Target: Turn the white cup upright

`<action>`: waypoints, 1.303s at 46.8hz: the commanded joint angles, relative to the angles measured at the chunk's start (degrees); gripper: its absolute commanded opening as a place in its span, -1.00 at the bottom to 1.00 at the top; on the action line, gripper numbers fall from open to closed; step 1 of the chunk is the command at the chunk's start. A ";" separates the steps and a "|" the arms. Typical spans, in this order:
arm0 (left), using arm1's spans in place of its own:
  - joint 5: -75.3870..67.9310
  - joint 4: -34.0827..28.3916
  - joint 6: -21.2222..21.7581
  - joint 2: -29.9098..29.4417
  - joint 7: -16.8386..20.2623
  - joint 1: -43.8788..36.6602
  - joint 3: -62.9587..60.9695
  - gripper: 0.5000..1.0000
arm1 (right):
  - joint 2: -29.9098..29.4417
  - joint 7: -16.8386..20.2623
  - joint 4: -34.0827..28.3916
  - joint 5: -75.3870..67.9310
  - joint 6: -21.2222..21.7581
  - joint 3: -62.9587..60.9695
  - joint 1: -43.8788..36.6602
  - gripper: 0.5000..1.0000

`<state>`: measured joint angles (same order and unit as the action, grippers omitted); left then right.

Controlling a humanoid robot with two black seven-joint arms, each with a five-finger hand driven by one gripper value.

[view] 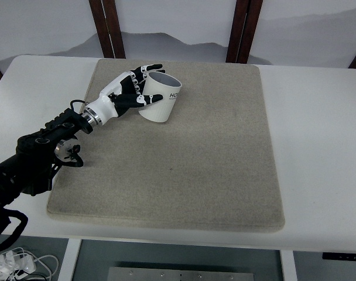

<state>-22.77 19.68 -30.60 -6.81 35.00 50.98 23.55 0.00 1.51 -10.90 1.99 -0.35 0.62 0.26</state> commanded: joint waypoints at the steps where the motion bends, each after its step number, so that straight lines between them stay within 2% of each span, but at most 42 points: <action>1: 0.09 0.01 -0.07 -0.23 0.00 0.08 0.00 0.94 | 0.00 -0.01 0.00 -0.05 0.00 0.00 0.00 0.81; 33: 0.27 0.54 -0.68 -1.46 0.00 1.75 1.58 0.99 | 0.00 -0.01 0.00 0.03 0.00 0.00 0.00 0.81; 41: 0.27 3.44 -2.27 -5.32 0.00 3.51 5.54 0.99 | 0.00 -0.01 0.00 -0.05 0.00 0.00 0.00 0.81; 51: 2.37 3.00 -3.15 -9.71 0.00 7.64 7.91 0.99 | 0.00 -0.01 0.00 0.04 0.00 0.00 0.00 0.81; 61: 5.97 1.33 -3.59 -11.21 0.00 8.78 7.83 0.99 | 0.00 -0.01 0.00 -0.05 0.00 0.00 0.00 0.81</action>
<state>-18.34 22.02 -34.13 -17.91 35.00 59.41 31.54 0.00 1.52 -10.90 2.00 -0.35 0.62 0.27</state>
